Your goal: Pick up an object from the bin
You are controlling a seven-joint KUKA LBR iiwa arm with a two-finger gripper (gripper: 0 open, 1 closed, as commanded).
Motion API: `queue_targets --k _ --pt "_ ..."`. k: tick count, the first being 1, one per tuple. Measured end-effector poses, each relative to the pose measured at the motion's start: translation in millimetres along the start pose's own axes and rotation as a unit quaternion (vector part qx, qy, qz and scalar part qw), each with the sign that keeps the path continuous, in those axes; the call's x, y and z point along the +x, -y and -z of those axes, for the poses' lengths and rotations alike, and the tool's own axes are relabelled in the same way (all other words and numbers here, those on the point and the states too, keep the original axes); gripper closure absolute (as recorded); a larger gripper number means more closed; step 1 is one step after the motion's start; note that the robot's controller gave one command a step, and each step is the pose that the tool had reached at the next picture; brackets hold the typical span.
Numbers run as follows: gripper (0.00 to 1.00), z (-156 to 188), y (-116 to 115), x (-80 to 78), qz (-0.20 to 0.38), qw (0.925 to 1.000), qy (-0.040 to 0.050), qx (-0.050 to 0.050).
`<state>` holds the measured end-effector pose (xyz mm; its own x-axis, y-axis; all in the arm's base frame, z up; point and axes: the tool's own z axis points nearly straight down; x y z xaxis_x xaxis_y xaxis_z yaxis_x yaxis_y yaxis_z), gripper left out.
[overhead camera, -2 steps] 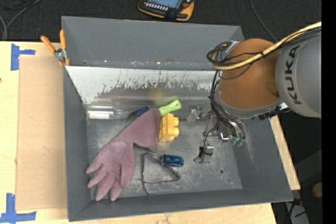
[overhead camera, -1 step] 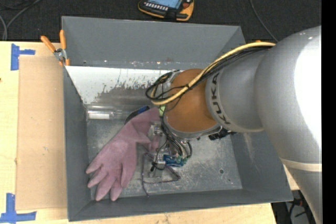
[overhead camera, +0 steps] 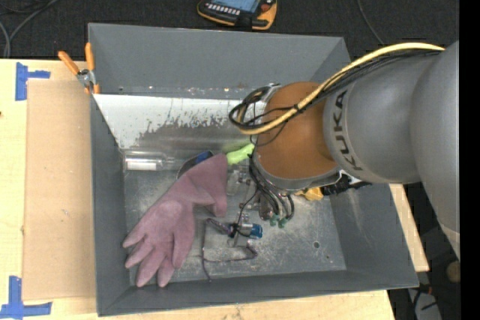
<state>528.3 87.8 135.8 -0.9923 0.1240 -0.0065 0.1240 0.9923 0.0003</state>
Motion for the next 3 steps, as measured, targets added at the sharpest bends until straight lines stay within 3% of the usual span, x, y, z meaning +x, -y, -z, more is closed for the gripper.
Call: queue_targets --k 1,2,3 --pt "0.00 -37.1 -41.6 -32.1 0.007 0.9999 -0.0100 0.000" --pt "0.00 -67.1 -39.9 -13.9 -0.158 0.9874 -0.0035 0.001" --pt "1.00 -65.7 -29.1 -32.2 -0.094 0.9956 -0.0077 0.000"
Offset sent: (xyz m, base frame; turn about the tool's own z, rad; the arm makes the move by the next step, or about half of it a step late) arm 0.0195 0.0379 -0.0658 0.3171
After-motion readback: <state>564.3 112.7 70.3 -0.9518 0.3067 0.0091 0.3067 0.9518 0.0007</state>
